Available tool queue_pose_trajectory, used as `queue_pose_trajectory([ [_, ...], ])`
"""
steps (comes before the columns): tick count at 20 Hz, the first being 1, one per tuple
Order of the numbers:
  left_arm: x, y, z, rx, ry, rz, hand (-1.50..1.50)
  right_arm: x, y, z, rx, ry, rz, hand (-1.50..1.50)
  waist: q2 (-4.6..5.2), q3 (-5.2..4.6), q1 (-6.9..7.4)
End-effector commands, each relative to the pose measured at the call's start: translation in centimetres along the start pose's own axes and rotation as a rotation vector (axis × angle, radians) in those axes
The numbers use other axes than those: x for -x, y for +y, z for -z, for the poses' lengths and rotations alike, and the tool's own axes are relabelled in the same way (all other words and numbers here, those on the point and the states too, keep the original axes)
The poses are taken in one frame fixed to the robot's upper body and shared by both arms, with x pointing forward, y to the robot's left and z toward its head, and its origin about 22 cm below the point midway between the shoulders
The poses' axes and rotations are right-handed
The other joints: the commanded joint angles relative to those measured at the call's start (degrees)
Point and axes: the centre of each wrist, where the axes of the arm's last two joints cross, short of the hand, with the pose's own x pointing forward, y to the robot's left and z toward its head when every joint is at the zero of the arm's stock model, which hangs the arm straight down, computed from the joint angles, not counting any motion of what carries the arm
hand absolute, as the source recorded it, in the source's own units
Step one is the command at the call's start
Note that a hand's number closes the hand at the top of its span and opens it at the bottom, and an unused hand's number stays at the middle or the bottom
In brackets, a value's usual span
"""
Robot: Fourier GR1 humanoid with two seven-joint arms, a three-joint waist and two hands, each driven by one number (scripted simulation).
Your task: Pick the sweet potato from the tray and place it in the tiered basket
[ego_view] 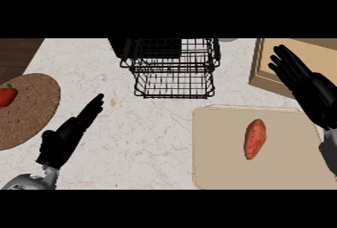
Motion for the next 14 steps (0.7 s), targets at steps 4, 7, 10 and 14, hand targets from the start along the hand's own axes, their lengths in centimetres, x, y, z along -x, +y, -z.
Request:
queue_pose_trajectory([
  [4,0.9,0.2,0.5,-0.091,-0.089,-0.084,0.00,4.7,0.6,0.8,0.507,0.122,0.297,-1.50,0.61,-0.78,-0.42],
  [7,0.6,-1.8,1.2,-0.079,-0.110,-0.146,0.00,9.0,-2.5,-1.8,0.782,0.354,0.066,-1.50,1.69,-1.24,-0.82],
  [10,2.4,-2.1,1.4,-0.090,-0.110,-0.167,0.00,9.3,4.8,1.9,0.922,0.207,0.485,-1.50,0.91,-0.65,-0.60],
  [14,4.5,-2.7,2.0,-0.070,-0.112,-0.195,0.00,10.2,6.2,3.3,0.970,0.092,0.323,-1.50,0.35,-0.66,-0.83],
])
